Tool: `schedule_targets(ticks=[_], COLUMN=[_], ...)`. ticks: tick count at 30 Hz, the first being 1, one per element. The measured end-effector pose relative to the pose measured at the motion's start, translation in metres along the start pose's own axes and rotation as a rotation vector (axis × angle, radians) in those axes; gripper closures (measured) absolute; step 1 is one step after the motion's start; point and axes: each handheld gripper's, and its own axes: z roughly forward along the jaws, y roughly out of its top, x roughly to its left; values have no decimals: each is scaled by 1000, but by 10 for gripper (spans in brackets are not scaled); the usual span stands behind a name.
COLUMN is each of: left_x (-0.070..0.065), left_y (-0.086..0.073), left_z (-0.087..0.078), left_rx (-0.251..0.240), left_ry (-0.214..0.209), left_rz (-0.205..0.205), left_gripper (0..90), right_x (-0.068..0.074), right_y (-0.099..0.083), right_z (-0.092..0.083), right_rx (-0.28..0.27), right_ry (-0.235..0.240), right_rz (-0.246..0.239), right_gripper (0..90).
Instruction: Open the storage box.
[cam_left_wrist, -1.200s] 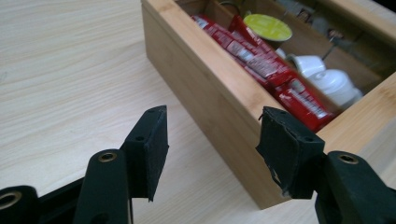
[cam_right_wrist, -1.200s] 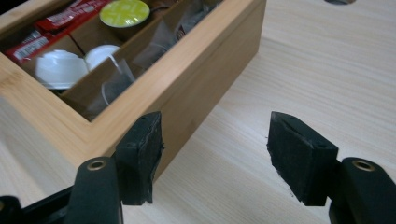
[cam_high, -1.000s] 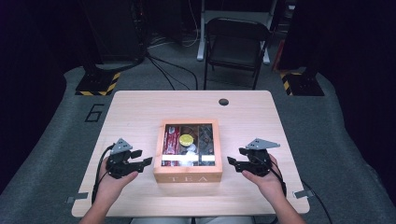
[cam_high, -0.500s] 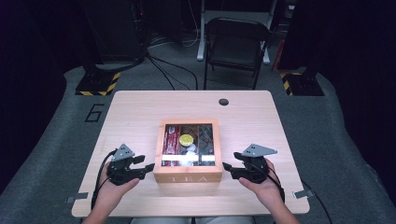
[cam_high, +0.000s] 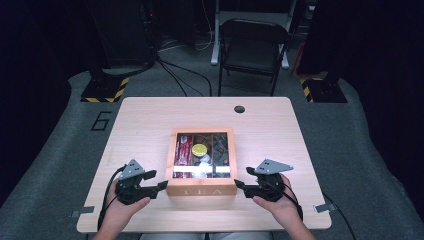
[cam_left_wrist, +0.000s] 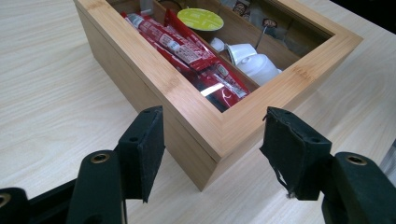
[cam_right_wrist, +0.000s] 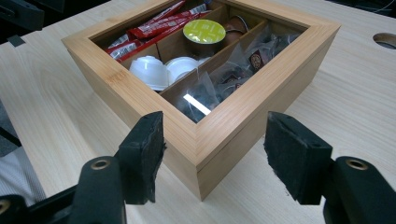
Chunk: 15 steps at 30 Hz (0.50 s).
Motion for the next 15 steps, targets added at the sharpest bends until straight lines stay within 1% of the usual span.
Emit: schedule_targets(ticks=[2, 4, 8, 9, 10, 12, 13, 14, 15], left_x=[-1, -2, -3, -4, -4, -4, -4, -3, -2], left_y=[-1, -1, -4, -6, -6, -9, -10, -11, -13], left_z=[-1, -1, -2, -1, -2, -1, -1, 0, 0], left_rx=[-6, -11, -16, -29, -22, -32, -29, -35, -29], left_ry=[6, -2, 3, 7, 1, -1, -9, -13, -23], left_rz=[0, -4, 5, -7, -5, -9, -7, -9, -4], left_gripper=[379, 380, 390, 390, 389, 388, 388, 388, 389], right_x=[1, 1, 3, 3, 3, 4, 4, 5, 5], right_y=[-1, -2, -4, -5, -6, -9, -10, -11, -12], right_z=[0, 0, -1, -1, 0, 2, 3, 5, 7], right_rx=[8, 3, 14, 10, 12, 17, 18, 19, 23], right_ry=[5, 2, 8, 9, 15, 21, 21, 28, 30], right_rz=[-5, -8, -1, 7, 6, 11, 1, 4, 0], right_gripper=[354, 351, 356, 359, 361, 364, 364, 363, 363])
